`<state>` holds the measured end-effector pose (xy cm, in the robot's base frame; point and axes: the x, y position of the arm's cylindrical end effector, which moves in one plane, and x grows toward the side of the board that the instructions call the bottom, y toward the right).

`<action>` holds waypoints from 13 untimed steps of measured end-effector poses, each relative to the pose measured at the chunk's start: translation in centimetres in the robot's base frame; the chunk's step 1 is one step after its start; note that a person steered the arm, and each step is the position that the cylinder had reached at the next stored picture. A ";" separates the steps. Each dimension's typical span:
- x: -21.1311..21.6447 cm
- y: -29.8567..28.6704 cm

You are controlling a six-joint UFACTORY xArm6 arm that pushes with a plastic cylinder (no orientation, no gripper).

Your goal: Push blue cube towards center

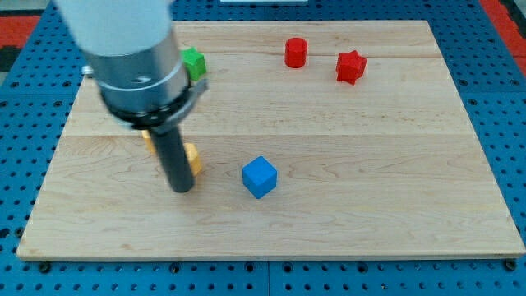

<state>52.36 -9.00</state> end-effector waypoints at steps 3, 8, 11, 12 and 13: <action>4.4 7.1; 2.7 5.5; -1.7 6.9; 0.6 9.7; -2.2 13.4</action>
<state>50.19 4.41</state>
